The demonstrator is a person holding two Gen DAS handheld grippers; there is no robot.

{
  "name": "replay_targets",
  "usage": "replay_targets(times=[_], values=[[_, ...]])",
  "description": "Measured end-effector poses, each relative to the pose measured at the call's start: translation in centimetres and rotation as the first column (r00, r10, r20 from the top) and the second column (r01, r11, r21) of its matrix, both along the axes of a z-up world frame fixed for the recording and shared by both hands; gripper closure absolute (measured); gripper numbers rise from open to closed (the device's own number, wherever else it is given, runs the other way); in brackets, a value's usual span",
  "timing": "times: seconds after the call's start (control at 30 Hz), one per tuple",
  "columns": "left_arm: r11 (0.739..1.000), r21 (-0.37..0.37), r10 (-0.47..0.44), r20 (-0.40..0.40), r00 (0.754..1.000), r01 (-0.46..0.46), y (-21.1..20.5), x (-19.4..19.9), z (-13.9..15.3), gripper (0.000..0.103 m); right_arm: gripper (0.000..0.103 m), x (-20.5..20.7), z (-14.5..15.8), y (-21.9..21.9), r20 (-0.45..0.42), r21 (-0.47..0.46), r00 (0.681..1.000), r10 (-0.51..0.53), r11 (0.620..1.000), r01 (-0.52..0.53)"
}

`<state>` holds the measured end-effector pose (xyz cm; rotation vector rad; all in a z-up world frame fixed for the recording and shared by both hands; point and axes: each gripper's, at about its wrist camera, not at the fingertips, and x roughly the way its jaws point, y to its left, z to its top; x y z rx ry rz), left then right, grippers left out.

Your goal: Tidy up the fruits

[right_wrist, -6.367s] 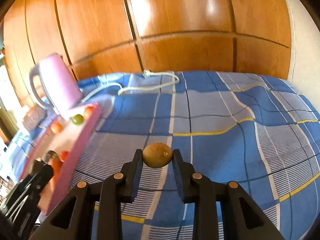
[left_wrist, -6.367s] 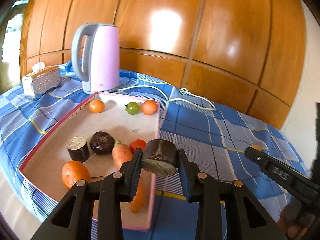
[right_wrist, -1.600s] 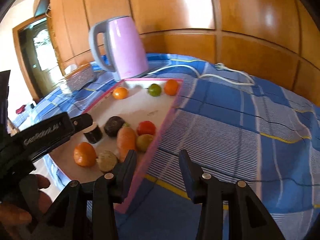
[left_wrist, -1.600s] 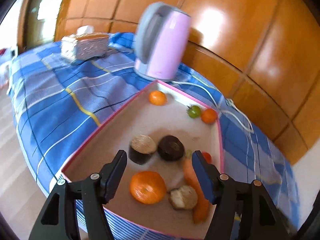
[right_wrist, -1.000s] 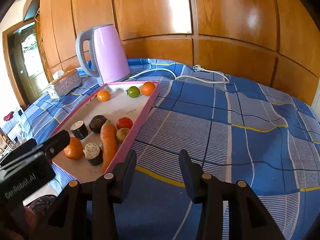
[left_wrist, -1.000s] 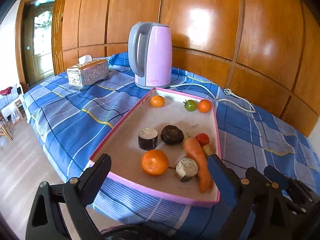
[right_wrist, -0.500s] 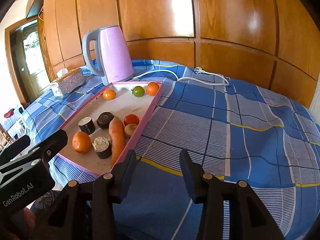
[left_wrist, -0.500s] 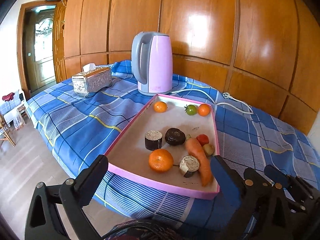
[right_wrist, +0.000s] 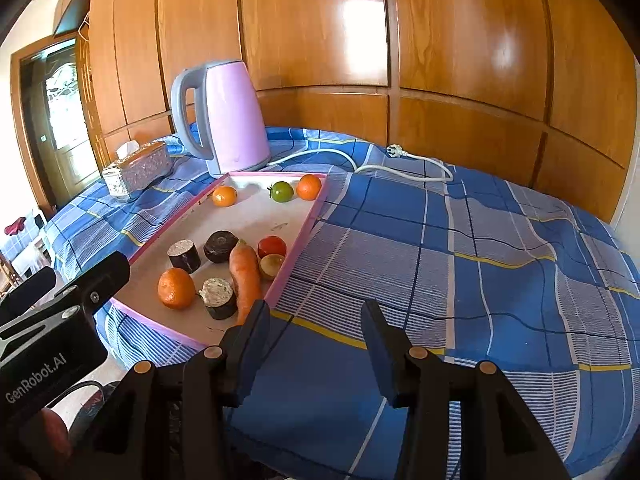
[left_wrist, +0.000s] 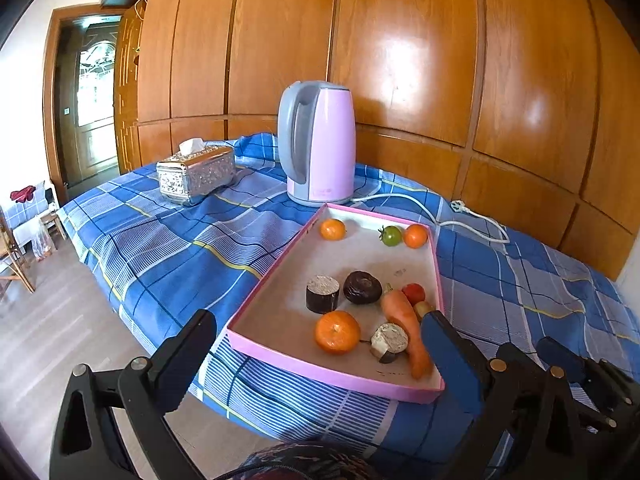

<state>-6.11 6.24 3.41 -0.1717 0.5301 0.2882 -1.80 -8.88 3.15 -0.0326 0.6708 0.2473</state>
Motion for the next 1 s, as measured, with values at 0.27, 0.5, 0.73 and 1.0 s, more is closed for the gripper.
replay_targets(times=[0.27,0.5,0.73,1.0], values=[[1.0,-0.003,0.007,0.03,1.0,-0.007,0.3,-0.9,0.9,0.001,0.055,-0.9,0.8,0.7,0.017,-0.01,1.0,0.013,1.0,-0.013],[1.0,-0.014,0.016,0.055,0.998,-0.015,0.6,-1.7,1.7,0.001,0.055,-1.7,1.6,1.3,0.038,-0.02,0.999,0.023,1.0,-0.022],[1.0,-0.007,0.022,0.081,0.996,-0.022,0.7,-2.7,2.5,0.001,0.055,-2.4,2.3,2.0,0.053,-0.026,0.998,0.034,0.999,-0.033],[1.0,0.004,0.024,0.102,0.995,-0.024,0.6,-3.2,3.1,0.001,0.055,-3.0,2.9,2.5,0.069,-0.033,0.997,0.047,0.998,-0.045]])
